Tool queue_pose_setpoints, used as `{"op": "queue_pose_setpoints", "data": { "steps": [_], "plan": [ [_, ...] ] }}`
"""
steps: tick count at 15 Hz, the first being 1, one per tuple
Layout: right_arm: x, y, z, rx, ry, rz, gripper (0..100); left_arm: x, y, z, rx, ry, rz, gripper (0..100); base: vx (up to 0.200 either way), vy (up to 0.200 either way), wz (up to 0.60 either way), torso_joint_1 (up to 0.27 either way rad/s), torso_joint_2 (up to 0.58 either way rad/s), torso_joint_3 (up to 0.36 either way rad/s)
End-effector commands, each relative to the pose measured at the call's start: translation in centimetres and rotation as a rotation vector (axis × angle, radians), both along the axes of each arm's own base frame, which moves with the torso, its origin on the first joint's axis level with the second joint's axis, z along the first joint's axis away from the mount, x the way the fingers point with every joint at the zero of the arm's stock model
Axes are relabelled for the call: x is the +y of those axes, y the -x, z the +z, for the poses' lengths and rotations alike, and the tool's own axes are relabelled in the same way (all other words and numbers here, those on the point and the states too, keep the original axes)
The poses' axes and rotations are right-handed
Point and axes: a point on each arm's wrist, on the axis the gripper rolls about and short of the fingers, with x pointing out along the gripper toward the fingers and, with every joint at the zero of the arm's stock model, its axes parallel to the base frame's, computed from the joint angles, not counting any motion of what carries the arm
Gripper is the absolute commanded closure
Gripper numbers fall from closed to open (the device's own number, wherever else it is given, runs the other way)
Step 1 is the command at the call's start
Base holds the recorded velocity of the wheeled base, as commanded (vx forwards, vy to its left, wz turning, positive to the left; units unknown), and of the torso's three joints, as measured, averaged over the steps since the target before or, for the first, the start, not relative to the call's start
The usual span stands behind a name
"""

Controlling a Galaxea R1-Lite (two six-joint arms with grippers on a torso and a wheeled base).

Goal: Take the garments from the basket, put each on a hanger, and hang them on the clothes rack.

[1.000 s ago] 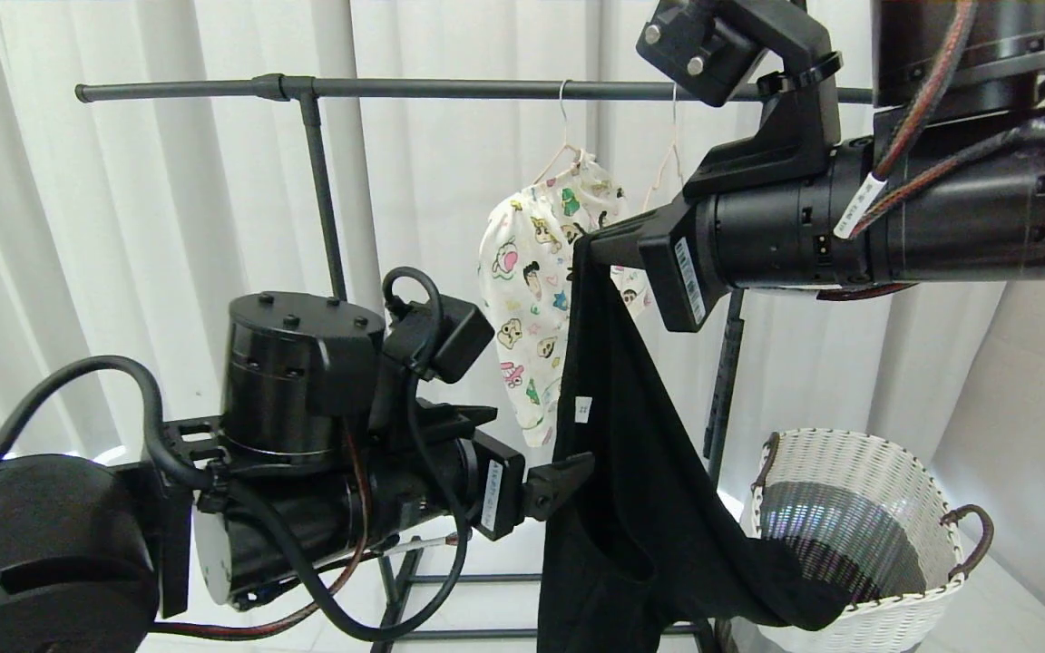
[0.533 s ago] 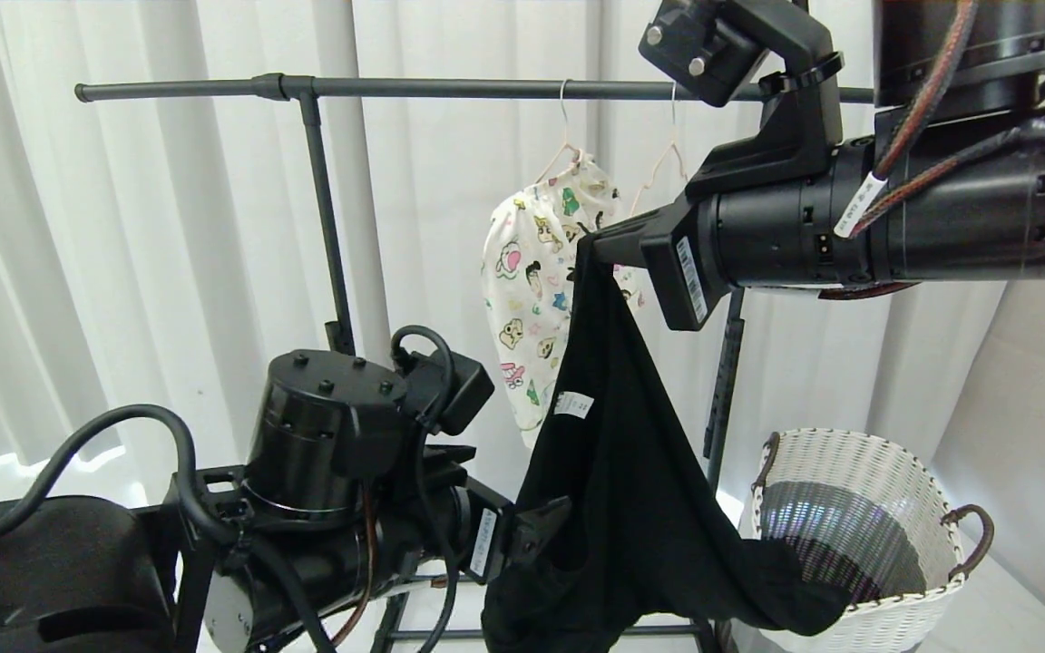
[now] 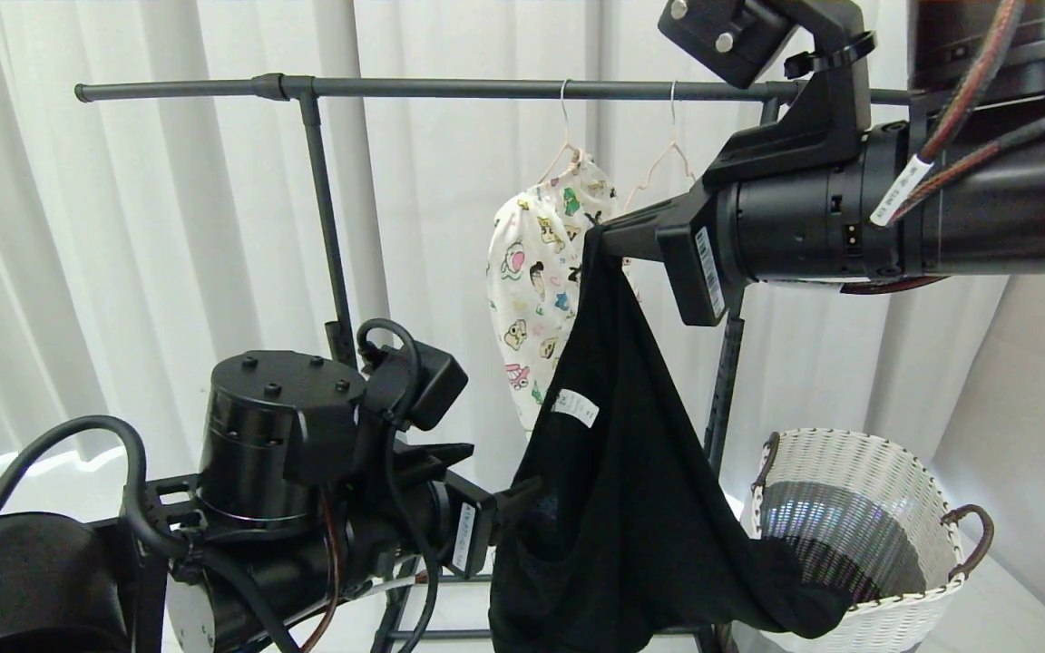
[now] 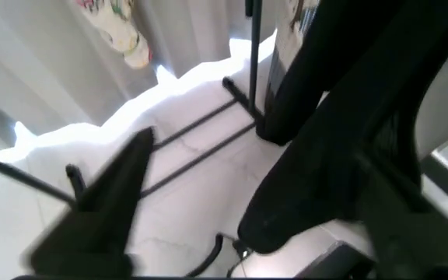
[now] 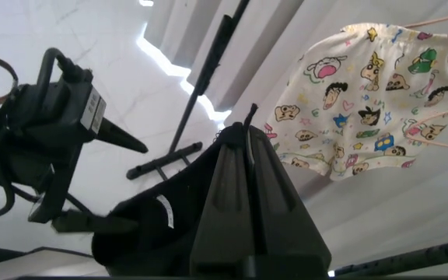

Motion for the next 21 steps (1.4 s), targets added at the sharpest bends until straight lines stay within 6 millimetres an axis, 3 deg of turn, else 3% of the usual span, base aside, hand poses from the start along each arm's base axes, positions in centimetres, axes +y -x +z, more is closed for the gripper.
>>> {"op": "queue_pose_setpoints", "data": {
  "steps": [1,4,7,10,12,13,14,15,17,21],
  "plan": [
    [0.0,0.6,0.3,-0.006,-0.008,0.015,100,-0.1,-0.1,-0.1,-0.007,0.008,0.002,100,0.000,0.000,0.00,0.000,0.00,0.000],
    [-0.2,0.9,0.5,-0.011,-0.013,0.016,100,0.2,0.1,-0.6,0.005,-0.006,0.004,100,0.000,0.000,0.00,0.000,0.00,0.000],
    [-1.0,1.0,-0.1,-0.004,0.011,-0.046,100,0.9,0.6,-0.4,-0.050,-0.031,0.117,100,0.000,0.000,0.00,0.000,0.00,0.000],
    [-1.2,0.3,-1.3,-0.011,0.022,-0.119,100,2.8,0.9,3.9,-0.189,0.035,0.214,100,0.000,0.000,0.00,0.000,0.00,0.000],
    [-1.4,-0.3,-1.2,-0.047,0.001,-0.200,100,4.3,1.7,8.2,-0.194,0.039,0.240,100,0.000,0.000,0.00,0.000,0.00,0.000],
    [-1.5,-0.3,-1.2,-0.053,0.000,-0.217,100,4.5,2.0,9.2,-0.192,0.039,0.235,100,0.000,0.000,0.00,0.000,0.00,0.000],
    [-2.4,-0.1,-0.6,-0.076,-0.011,-0.278,100,5.2,2.8,12.3,-0.177,0.038,0.217,100,0.000,0.000,0.00,0.000,0.00,0.000],
    [-3.2,0.1,-0.3,-0.087,-0.017,-0.316,100,5.4,3.1,14.2,-0.174,0.035,0.211,100,0.000,0.000,0.00,0.000,0.00,0.000],
    [-4.8,0.7,0.8,-0.115,-0.044,-0.381,100,5.5,3.7,16.6,-0.197,0.025,0.192,100,0.000,0.000,0.00,0.000,0.00,0.000],
    [-7.2,2.5,2.9,-0.160,-0.114,-0.398,100,5.7,4.1,17.3,-0.287,-0.064,0.136,100,0.000,0.000,0.00,0.000,0.00,0.000]
  ]
}}
